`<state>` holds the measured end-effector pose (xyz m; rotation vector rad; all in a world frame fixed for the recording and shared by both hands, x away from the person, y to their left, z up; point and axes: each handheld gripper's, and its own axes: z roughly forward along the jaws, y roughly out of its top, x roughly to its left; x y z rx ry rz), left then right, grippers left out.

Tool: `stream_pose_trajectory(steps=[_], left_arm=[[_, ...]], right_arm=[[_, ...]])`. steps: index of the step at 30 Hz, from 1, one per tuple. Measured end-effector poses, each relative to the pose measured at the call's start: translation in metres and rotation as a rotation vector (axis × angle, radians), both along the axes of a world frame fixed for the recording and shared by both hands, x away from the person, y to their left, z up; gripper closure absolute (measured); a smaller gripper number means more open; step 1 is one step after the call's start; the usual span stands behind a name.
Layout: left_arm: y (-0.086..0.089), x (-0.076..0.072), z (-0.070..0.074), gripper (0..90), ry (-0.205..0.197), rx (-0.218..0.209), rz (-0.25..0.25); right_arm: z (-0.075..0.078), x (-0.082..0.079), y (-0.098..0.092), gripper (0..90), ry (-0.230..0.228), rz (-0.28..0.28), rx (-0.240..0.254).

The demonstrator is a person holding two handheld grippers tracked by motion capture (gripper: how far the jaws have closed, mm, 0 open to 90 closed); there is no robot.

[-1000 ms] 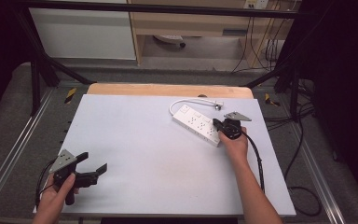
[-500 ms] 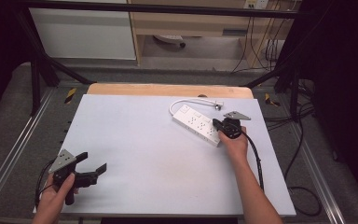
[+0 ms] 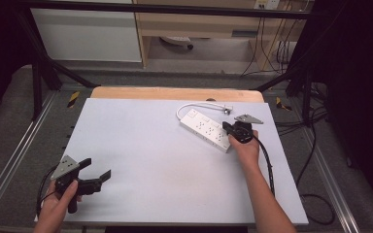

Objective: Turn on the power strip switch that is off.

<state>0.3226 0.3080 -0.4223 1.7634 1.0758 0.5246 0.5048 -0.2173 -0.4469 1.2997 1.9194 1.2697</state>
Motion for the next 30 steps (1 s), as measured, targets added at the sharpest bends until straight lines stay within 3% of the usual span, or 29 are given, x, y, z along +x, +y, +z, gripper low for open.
stream_pose_trajectory(steps=[30], left_arm=[[-0.001, 0.000, -0.001, 7.8, 0.004, 0.011, -0.004]], right_arm=[[0.015, -0.003, 0.002, 76.9, 0.004, 0.026, 0.028]])
